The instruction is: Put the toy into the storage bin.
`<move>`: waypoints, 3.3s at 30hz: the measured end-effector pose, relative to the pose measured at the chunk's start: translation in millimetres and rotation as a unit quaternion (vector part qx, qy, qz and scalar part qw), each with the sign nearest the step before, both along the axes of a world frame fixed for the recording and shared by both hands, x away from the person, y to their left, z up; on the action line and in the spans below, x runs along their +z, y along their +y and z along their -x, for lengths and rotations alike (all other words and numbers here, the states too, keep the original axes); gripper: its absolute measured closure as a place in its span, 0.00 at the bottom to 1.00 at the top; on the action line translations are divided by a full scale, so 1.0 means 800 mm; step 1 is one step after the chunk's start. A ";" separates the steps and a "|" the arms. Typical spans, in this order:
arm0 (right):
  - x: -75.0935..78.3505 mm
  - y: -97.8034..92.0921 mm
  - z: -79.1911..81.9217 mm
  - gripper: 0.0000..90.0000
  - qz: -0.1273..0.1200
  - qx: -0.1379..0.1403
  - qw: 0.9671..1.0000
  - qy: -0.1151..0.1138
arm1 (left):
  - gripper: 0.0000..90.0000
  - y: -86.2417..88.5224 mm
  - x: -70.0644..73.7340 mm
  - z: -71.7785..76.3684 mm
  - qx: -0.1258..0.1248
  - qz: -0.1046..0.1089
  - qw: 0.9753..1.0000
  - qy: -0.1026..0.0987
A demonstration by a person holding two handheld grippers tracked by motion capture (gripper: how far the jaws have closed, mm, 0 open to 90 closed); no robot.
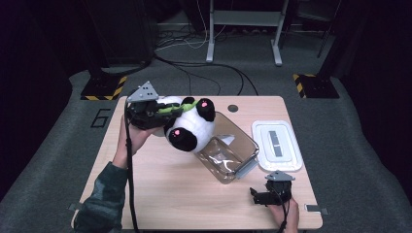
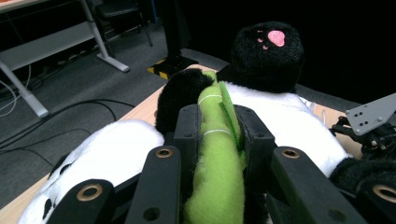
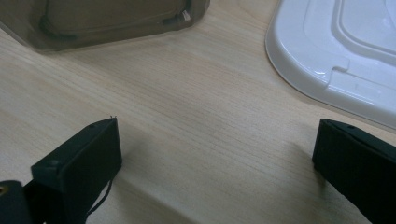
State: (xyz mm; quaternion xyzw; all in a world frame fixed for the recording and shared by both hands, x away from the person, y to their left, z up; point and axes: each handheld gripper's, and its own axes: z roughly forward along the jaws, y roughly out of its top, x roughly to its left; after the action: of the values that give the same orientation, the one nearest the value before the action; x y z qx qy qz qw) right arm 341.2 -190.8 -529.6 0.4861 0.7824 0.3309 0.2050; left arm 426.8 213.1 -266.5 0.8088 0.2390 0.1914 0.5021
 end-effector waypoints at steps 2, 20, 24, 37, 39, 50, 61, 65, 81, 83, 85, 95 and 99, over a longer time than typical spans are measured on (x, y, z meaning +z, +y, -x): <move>0.000 0.000 0.000 0.01 0.001 0.002 1.000 -0.001 | 0.81 -0.006 0.001 -0.003 -0.007 -0.002 1.000 0.000; 0.000 0.000 0.000 0.01 0.000 0.001 1.000 0.001 | 0.81 -0.064 -0.007 -0.031 -0.065 -0.035 0.997 -0.008; 0.000 0.000 0.000 0.01 0.000 0.001 1.000 0.000 | 0.81 -0.076 -0.013 -0.038 -0.080 -0.039 0.996 -0.006; 0.000 0.000 0.000 0.01 -0.001 -0.002 1.000 -0.001 | 0.81 -0.112 -0.038 -0.055 -0.112 -0.045 0.993 0.011; 0.000 0.000 0.000 0.01 -0.003 0.000 1.000 0.000 | 0.81 -0.118 -0.044 -0.057 -0.114 -0.046 0.992 0.018; 0.000 -0.001 0.000 0.01 -0.001 0.000 1.000 0.000 | 0.80 -0.146 -0.070 -0.053 -0.133 -0.055 0.989 0.033; 0.000 -0.001 0.000 0.02 -0.001 0.000 1.000 -0.001 | 0.80 -0.157 -0.090 -0.048 -0.142 -0.056 0.987 0.047; 0.000 0.000 0.000 0.02 -0.001 -0.001 1.000 -0.002 | 0.80 -0.158 -0.097 -0.050 -0.136 -0.054 0.987 0.059; 0.000 0.000 0.001 0.02 -0.002 -0.003 1.000 -0.001 | 0.34 -0.143 -0.113 -0.044 -0.081 -0.032 0.991 0.098; 0.000 0.000 0.001 0.02 -0.002 -0.003 1.000 -0.001 | 0.28 -0.138 -0.115 -0.044 -0.071 -0.033 0.991 0.104; 0.000 0.000 0.000 0.02 -0.001 -0.002 1.000 -0.002 | 0.25 -0.135 -0.118 -0.044 -0.062 -0.031 0.992 0.107; 0.000 0.000 0.000 0.02 -0.001 -0.002 1.000 -0.002 | 0.21 -0.143 -0.143 -0.042 -0.034 -0.070 0.991 0.112; 0.000 0.000 0.000 0.02 -0.001 -0.002 1.000 -0.002 | 0.20 -0.144 -0.152 -0.044 -0.030 -0.079 0.989 0.120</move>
State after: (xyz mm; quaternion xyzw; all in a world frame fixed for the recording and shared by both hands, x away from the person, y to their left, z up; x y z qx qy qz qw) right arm 340.9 -191.2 -529.4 0.4871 0.7807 0.3321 0.2071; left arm 461.9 98.1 -388.4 0.8699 0.2573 0.0956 0.4098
